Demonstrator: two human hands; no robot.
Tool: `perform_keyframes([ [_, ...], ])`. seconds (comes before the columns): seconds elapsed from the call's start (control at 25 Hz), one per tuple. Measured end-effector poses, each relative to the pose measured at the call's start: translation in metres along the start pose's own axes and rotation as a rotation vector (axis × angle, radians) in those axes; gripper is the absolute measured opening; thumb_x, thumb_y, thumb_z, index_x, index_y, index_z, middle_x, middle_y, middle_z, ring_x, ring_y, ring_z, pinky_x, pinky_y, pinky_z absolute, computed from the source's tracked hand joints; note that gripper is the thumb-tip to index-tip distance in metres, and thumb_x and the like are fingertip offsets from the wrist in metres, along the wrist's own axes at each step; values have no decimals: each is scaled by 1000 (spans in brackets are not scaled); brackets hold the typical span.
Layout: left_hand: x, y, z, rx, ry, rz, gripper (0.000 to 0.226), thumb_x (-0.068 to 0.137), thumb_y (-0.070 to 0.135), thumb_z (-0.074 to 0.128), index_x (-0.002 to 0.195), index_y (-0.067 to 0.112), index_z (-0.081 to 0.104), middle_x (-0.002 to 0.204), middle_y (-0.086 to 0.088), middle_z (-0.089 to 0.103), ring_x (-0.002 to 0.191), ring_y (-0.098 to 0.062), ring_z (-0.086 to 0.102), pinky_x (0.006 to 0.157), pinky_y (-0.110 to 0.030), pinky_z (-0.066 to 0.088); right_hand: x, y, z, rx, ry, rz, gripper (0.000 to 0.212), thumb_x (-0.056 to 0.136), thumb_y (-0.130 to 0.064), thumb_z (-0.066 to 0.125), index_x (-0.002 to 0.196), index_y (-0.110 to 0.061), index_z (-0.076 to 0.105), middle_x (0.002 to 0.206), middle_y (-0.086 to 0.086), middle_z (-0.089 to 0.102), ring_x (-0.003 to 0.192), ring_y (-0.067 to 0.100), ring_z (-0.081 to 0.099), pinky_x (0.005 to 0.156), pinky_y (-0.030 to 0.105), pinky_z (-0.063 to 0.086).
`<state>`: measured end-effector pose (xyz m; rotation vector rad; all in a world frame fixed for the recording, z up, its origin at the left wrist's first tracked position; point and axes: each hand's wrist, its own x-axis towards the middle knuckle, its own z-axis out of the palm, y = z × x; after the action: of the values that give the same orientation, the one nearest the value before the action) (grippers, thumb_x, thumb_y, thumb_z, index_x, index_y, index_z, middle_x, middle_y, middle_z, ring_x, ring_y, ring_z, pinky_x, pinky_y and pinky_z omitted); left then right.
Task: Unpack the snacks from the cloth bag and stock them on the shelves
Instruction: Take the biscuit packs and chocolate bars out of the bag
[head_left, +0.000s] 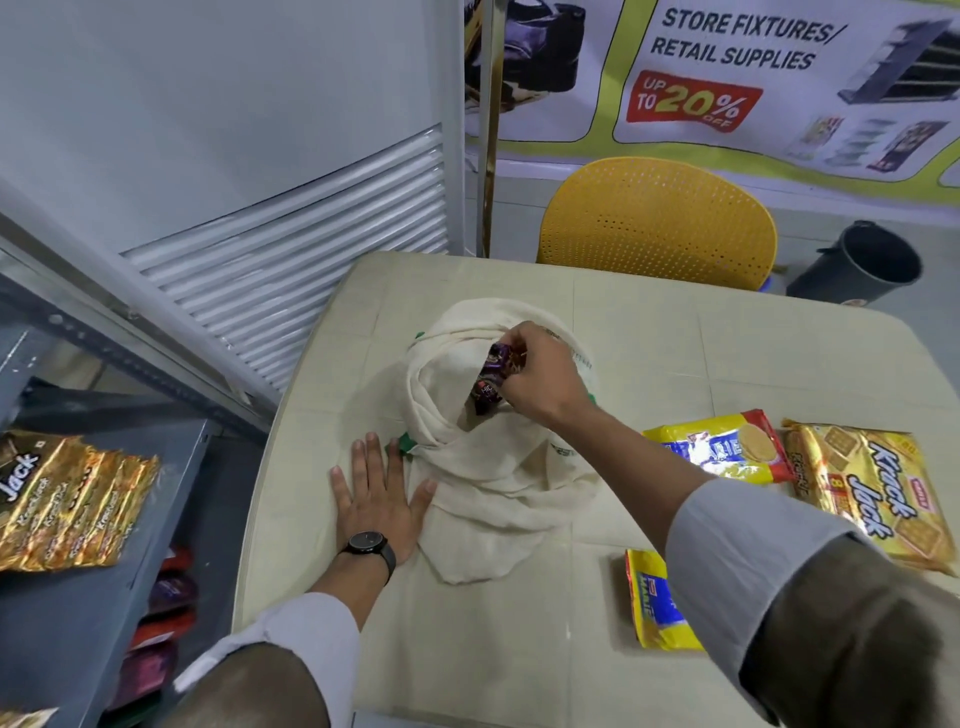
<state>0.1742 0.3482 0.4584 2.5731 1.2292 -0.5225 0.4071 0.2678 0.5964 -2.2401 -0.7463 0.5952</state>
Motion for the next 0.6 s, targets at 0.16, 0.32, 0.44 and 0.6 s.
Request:
perform_keyframes([
  [0.16,-1,1,-3,19,-6,1,82,96,69,4,159,21,-16,166,-7,-28,154,-25,-26,122,-57,-13,-8,20,1,-63,-95,-56,37,78,-6,69,110,-24,62,104,1,64,97,24,58,67,25,41],
  [0.32,0,0,-2,10,-14,5,83,95,71,3,160,21,-15,166,-6,-30,154,-25,-28,122,-57,-14,1,14,3,-174,-204,-152,52,88,-16,63,137,-35,60,115,4,53,115,28,49,96,37,41],
  [0.44,2,-2,0,-6,-20,8,85,92,73,0,157,21,-20,164,-5,-33,153,-25,-28,122,-56,-16,6,-4,-3,-236,-231,-242,56,92,-20,63,146,-30,53,121,5,53,121,30,50,97,37,41],
  [0.6,6,-5,6,-13,-26,3,84,87,74,-9,151,22,-28,152,-2,-46,152,-24,-31,121,-57,-17,-17,-34,-24,-221,-156,-482,68,79,0,60,145,-16,51,127,8,58,118,29,53,100,39,45],
])
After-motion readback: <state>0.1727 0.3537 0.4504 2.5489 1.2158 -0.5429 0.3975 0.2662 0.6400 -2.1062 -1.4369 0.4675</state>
